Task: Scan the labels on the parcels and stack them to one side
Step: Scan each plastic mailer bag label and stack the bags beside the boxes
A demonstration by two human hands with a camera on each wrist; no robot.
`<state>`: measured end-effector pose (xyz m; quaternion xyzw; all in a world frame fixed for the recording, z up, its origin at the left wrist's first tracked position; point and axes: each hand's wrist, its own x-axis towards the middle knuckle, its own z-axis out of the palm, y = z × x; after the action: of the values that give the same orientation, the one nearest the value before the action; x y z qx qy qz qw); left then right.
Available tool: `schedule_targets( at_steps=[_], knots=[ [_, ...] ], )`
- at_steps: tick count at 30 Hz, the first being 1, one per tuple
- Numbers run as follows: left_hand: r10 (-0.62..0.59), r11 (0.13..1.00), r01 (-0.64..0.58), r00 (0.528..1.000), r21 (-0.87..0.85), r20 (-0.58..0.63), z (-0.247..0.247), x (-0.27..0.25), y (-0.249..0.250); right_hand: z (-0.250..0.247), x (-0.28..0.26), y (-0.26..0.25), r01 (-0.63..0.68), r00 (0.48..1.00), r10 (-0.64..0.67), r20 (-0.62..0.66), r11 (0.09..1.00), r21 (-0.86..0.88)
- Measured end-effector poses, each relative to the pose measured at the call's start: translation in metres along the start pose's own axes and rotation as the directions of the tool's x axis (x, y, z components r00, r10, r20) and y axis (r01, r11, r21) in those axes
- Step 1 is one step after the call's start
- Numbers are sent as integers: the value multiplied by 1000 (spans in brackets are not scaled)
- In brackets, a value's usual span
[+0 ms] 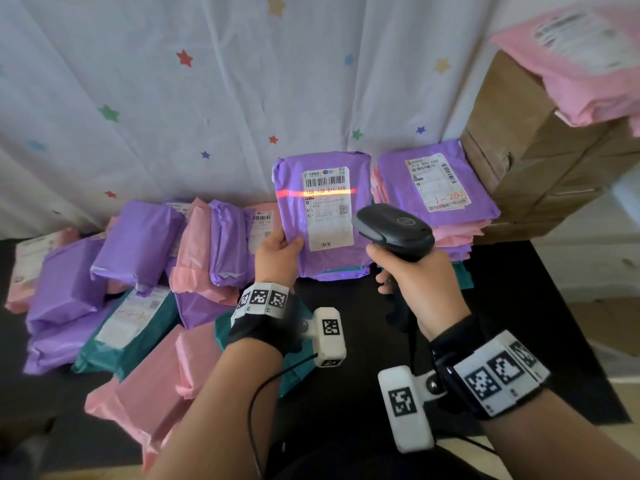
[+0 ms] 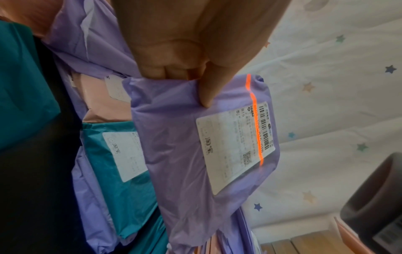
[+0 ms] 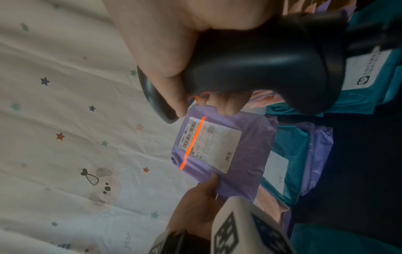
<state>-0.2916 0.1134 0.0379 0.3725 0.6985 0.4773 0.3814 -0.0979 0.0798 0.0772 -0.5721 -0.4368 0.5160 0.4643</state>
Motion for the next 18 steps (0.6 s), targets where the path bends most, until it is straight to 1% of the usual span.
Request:
schedule_targets(
  at_steps=[4,14,18],
  knots=[
    [22,1000,-22,1000,12,-4,0,-2,0,0,-3,-2,3,1000,-3,-15,1000,9],
    [-2,1000,2,1000,7,-24,2,-4,-3,-5,-4,0,7,999,-7,-49,1000,10],
    [0,1000,0,999,4,-36,7,-2,4,-11,-4,-1,20,998,-19,-54,1000,9]
  ],
)
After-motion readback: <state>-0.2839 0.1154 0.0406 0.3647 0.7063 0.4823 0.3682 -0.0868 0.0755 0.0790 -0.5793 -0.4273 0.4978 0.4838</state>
